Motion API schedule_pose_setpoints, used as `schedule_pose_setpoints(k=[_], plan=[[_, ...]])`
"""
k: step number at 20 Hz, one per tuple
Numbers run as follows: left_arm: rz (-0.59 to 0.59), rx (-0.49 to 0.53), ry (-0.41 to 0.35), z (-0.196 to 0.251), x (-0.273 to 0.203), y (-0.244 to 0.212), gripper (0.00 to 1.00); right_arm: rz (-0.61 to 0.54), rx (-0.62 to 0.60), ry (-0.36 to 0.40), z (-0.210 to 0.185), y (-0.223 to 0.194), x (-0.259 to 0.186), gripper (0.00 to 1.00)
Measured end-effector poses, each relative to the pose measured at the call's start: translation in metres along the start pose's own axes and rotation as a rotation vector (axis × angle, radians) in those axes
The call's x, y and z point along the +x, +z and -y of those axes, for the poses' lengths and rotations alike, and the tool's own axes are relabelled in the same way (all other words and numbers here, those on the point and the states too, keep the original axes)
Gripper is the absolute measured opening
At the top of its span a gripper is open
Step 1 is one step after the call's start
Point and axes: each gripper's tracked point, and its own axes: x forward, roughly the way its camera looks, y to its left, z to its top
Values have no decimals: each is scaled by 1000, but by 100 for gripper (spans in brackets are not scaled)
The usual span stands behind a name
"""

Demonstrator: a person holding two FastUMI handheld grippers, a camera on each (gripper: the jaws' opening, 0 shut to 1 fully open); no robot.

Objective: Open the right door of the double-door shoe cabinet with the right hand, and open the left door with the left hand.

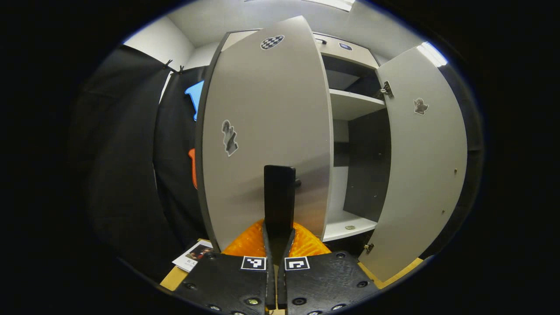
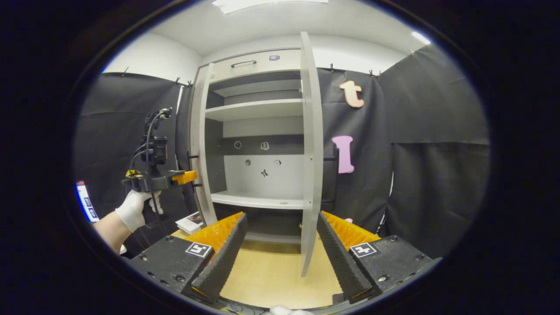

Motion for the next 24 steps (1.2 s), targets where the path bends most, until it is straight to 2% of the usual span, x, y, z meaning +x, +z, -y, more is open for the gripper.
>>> schedule_pose_setpoints(k=[7,8,9,17,22,24], plan=[[-8,10,43,-36,-28,-4,0,-9,-2,33,-14,-6,-9,100],[-7,13,51,-41,-30,-4,9,-8,-3,38,-16,-6,-9,100],[-6,16,59,-46,-33,-5,0,-9,-3,41,-17,-8,-10,100],[9,14,120,-94,-51,-7,0,-9,-2,67,-30,-7,-7,99],[9,18,183,-142,-61,-13,0,-16,-8,88,-47,-11,-5,99],[5,-26,158,-155,-62,-13,0,-18,-15,96,-53,-11,-2,99]])
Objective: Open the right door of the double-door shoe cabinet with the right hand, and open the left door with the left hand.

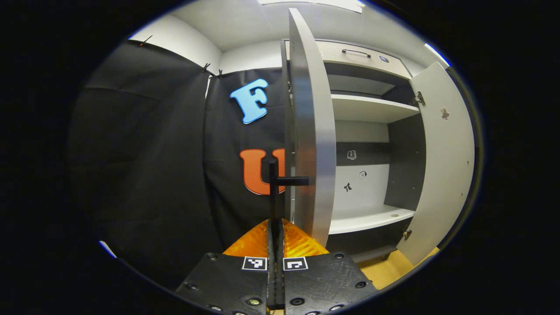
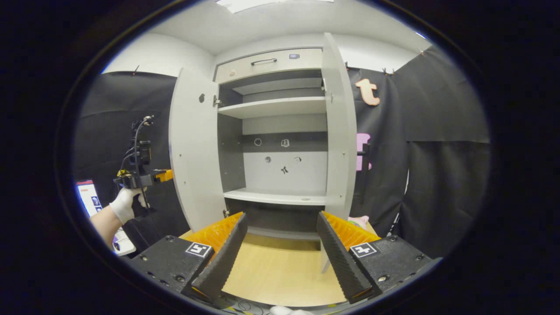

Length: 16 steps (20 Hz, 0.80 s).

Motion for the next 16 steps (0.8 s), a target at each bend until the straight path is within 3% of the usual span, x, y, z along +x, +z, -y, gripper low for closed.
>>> schedule_pose_setpoints(k=[6,11,13,15,16], plan=[[11,20,-73,-11,4,1,0,-4,-11,-1,-11,-1,3,99],[-13,11,-73,-14,-1,-4,1,-3,-19,-5,-17,0,3,100],[-30,19,-41,-25,-8,-7,5,5,-24,-10,-19,3,0,100],[-18,34,-6,-39,-19,-7,49,9,-23,-15,-19,3,-2,100],[-10,38,11,-44,-25,-5,66,7,-25,-19,-20,2,-4,100]])
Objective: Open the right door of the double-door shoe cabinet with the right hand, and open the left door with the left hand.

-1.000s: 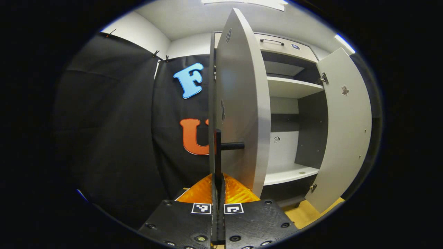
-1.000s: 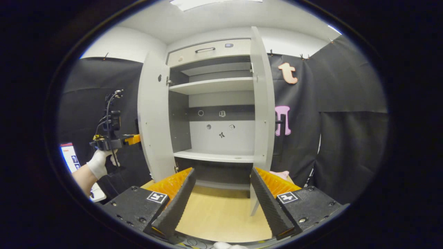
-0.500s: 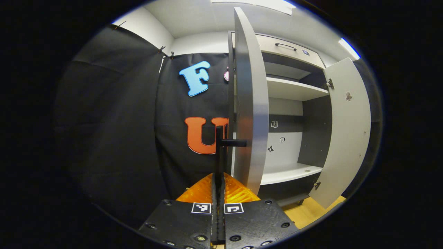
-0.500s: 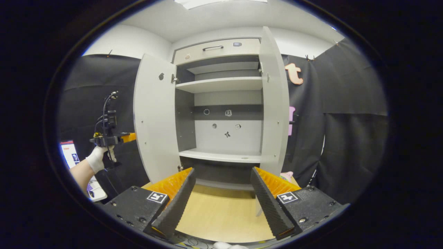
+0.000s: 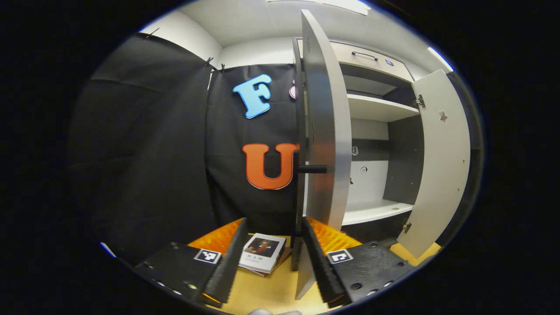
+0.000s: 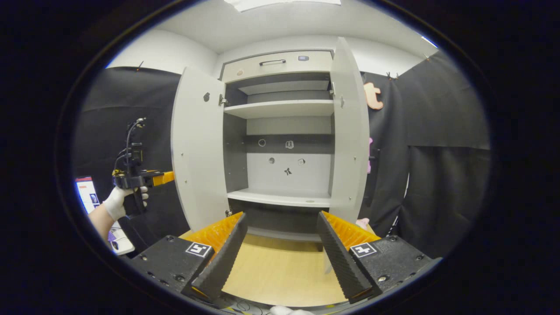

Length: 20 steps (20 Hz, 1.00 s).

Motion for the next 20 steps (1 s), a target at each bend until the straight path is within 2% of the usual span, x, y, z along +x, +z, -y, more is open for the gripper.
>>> schedule_pose_setpoints(k=[2,5,11,14,16,20], plan=[[8,14,28,-9,-8,-7,98,-6,0,-6,-2,-4,-2,99],[-13,36,42,-12,-34,-31,98,-20,-7,-8,-2,-9,-3,99],[-70,6,48,7,-72,-61,98,-21,-5,-14,1,-12,-6,100],[-40,0,33,34,-95,-44,97,-4,1,-15,7,-5,-12,100],[-36,31,34,47,-106,-31,97,13,4,-20,11,4,-16,100],[8,26,-25,87,-135,12,97,73,5,-44,22,28,-30,99]])
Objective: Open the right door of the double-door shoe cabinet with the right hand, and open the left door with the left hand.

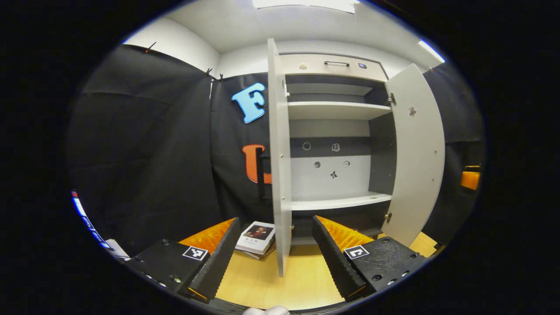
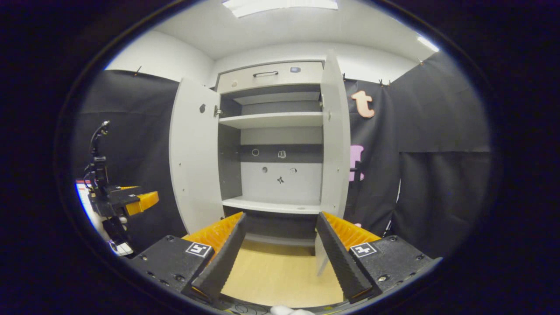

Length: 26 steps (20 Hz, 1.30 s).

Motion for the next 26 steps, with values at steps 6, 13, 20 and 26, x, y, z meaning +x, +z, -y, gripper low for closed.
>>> schedule_pose_setpoints(k=[6,13,20,26], plan=[[38,-36,-52,40,-32,44,97,41,6,-54,17,19,-13,100],[59,16,-63,61,-55,47,97,24,17,-135,40,11,-29,99],[22,-17,-72,74,-60,29,97,1,19,-174,53,5,-31,100],[29,-2,-66,81,-55,34,97,8,23,-169,55,10,-23,100]])
